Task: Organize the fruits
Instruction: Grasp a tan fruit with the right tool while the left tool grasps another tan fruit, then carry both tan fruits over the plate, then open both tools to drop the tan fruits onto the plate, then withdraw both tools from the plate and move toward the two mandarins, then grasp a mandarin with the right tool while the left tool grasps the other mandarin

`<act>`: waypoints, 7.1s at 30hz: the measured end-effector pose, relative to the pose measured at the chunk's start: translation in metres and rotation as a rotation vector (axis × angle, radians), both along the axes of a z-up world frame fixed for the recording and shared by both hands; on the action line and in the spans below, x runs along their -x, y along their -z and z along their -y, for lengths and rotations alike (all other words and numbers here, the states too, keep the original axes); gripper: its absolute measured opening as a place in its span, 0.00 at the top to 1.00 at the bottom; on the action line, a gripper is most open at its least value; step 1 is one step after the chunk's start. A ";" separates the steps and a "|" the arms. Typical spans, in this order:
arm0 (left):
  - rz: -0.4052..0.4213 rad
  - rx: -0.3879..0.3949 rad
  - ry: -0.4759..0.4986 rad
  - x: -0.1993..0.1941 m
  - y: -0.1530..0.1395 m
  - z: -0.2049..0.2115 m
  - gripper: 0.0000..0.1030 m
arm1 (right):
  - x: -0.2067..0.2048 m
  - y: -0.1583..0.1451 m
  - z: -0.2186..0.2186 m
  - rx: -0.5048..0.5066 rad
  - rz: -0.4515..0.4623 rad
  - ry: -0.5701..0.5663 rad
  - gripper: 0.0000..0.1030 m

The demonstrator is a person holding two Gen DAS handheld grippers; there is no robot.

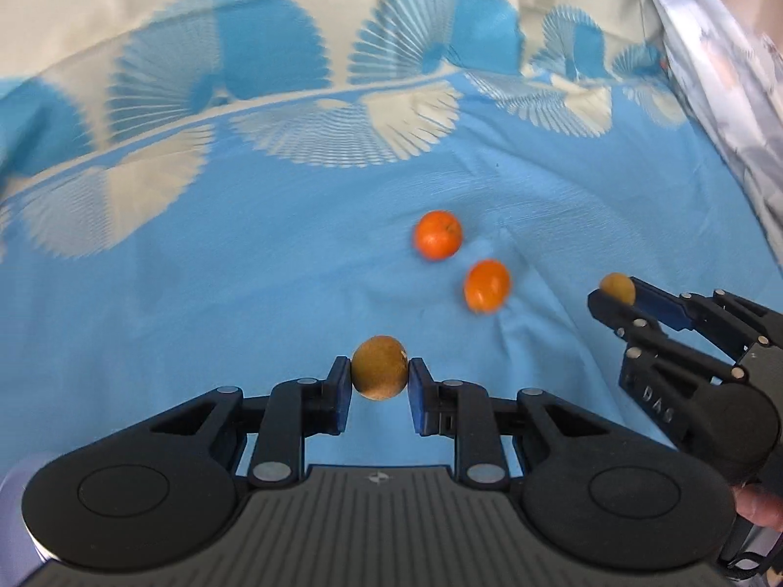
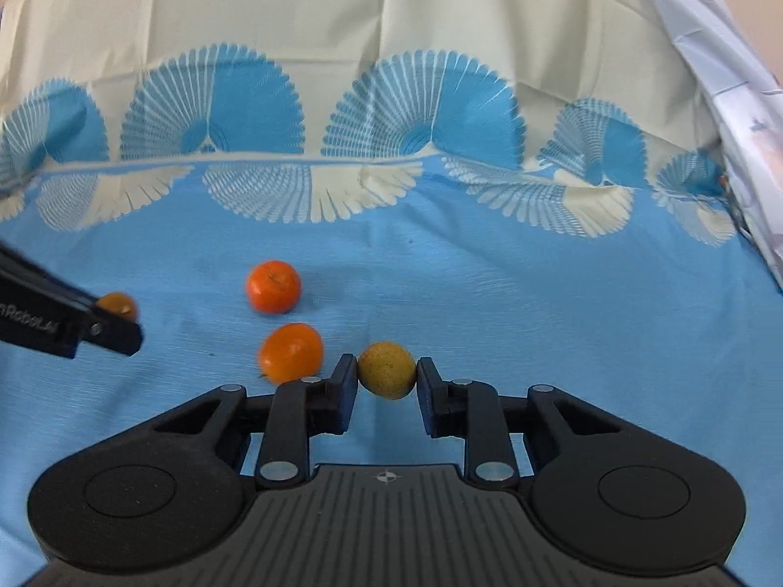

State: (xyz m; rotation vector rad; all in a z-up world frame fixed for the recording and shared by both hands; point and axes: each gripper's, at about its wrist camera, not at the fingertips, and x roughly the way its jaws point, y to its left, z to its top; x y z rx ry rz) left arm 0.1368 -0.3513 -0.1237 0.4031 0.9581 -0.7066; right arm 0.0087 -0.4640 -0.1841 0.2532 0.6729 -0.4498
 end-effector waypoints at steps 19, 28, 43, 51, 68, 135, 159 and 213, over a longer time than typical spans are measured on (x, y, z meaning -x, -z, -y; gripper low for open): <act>0.057 0.014 -0.301 0.134 -0.117 -0.265 0.74 | 0.097 -0.158 -0.225 -0.114 0.125 -0.406 0.73; 0.087 0.059 -0.413 0.168 -0.131 -0.339 0.74 | 0.138 -0.175 -0.307 -0.081 0.100 -0.524 0.73; 0.075 0.095 -0.470 0.161 -0.133 -0.362 0.74 | 0.135 -0.184 -0.316 -0.042 0.096 -0.552 0.73; 0.058 0.079 -0.490 0.125 -0.121 -0.351 0.74 | 0.103 -0.172 -0.312 -0.056 0.067 -0.546 0.73; -0.018 0.022 -0.507 0.013 -0.055 -0.312 0.74 | -0.007 -0.117 -0.311 -0.083 -0.029 -0.569 0.73; 0.201 0.027 -0.556 0.177 -0.138 -0.365 0.00 | 0.145 -0.194 -0.319 -0.021 0.152 -0.416 0.03; 0.219 0.034 -0.550 0.185 -0.147 -0.366 0.00 | 0.159 -0.200 -0.319 0.002 0.171 -0.402 0.01; 0.031 -0.087 0.120 -0.093 0.075 0.120 0.01 | -0.076 0.057 0.000 -0.013 -0.062 -0.051 0.02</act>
